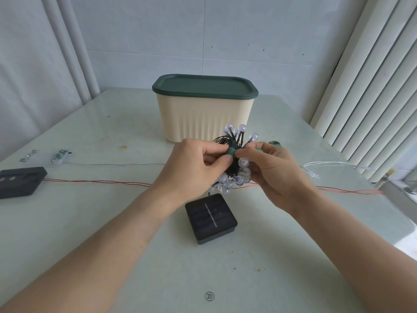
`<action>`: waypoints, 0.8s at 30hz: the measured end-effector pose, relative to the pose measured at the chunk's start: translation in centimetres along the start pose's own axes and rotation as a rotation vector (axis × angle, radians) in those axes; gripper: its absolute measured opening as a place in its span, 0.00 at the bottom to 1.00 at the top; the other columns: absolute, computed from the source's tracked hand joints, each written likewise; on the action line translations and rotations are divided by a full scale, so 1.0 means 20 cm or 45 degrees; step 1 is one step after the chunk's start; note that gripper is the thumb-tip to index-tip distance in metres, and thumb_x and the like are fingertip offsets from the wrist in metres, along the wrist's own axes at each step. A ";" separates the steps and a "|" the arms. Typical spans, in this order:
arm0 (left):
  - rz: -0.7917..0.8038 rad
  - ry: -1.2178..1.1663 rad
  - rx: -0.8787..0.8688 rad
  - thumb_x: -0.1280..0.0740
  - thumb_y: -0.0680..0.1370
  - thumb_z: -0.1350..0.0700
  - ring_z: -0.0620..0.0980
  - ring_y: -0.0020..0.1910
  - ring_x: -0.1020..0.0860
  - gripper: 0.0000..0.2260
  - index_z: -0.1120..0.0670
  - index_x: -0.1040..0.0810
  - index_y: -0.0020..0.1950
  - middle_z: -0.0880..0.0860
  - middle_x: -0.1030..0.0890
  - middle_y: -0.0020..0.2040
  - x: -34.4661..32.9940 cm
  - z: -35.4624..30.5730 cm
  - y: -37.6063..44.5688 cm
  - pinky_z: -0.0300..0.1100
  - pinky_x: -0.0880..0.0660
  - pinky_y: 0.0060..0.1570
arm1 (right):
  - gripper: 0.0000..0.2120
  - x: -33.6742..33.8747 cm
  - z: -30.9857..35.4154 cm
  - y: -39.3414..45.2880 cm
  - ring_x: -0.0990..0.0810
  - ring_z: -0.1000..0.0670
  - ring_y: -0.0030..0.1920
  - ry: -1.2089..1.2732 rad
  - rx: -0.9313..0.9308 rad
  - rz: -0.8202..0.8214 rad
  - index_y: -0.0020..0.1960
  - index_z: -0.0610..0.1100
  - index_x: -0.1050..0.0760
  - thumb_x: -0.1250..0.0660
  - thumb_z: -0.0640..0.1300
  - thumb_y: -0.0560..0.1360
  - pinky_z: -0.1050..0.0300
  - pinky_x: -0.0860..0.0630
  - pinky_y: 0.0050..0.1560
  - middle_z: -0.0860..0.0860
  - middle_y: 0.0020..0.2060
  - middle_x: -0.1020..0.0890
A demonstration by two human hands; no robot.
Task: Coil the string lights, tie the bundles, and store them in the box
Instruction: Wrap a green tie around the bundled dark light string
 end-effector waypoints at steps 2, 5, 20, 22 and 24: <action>-0.031 0.053 -0.012 0.30 0.78 0.55 0.37 0.30 0.25 0.06 0.53 0.13 0.48 0.40 0.25 0.28 0.00 0.00 0.00 0.28 0.30 0.34 | 0.09 0.01 0.00 0.00 0.22 0.53 0.28 -0.005 0.011 -0.009 0.41 0.42 0.25 0.29 0.31 0.73 0.64 0.25 0.31 0.49 0.29 0.19; -0.118 0.064 0.008 0.30 0.79 0.52 0.41 0.25 0.37 0.11 0.54 0.13 0.40 0.43 0.34 0.23 0.02 0.02 -0.01 0.31 0.40 0.28 | 0.09 0.00 0.01 0.00 0.21 0.51 0.33 -0.032 0.055 0.032 0.41 0.43 0.23 0.27 0.31 0.72 0.63 0.23 0.35 0.45 0.35 0.18; 0.041 -0.406 0.589 0.29 0.78 0.50 0.46 0.17 0.33 0.07 0.53 0.19 0.44 0.53 0.29 0.20 0.00 0.13 -0.01 0.29 0.41 0.18 | 0.07 -0.01 0.05 -0.02 0.17 0.48 0.35 -0.325 0.238 0.064 0.45 0.39 0.21 0.25 0.32 0.71 0.57 0.20 0.43 0.45 0.36 0.14; 0.098 -0.459 0.628 0.30 0.78 0.51 0.47 0.18 0.35 0.07 0.53 0.21 0.45 0.55 0.29 0.22 -0.01 0.13 -0.02 0.30 0.44 0.18 | 0.09 -0.01 0.05 -0.02 0.18 0.48 0.34 -0.355 0.244 0.055 0.46 0.40 0.22 0.24 0.32 0.71 0.56 0.21 0.42 0.46 0.35 0.14; 0.149 -0.497 0.651 0.32 0.80 0.52 0.48 0.19 0.35 0.07 0.54 0.23 0.45 0.55 0.29 0.23 -0.03 0.14 -0.02 0.31 0.46 0.18 | 0.11 0.00 0.05 -0.02 0.18 0.49 0.33 -0.422 0.260 0.042 0.47 0.42 0.24 0.23 0.35 0.70 0.55 0.21 0.41 0.48 0.35 0.14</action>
Point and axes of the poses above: each hand's wrist, its own y-axis towards the middle knuckle, its own x-axis out of the back of the hand, z = x × y, the point moved 6 cm from there along y, towards the middle knuckle
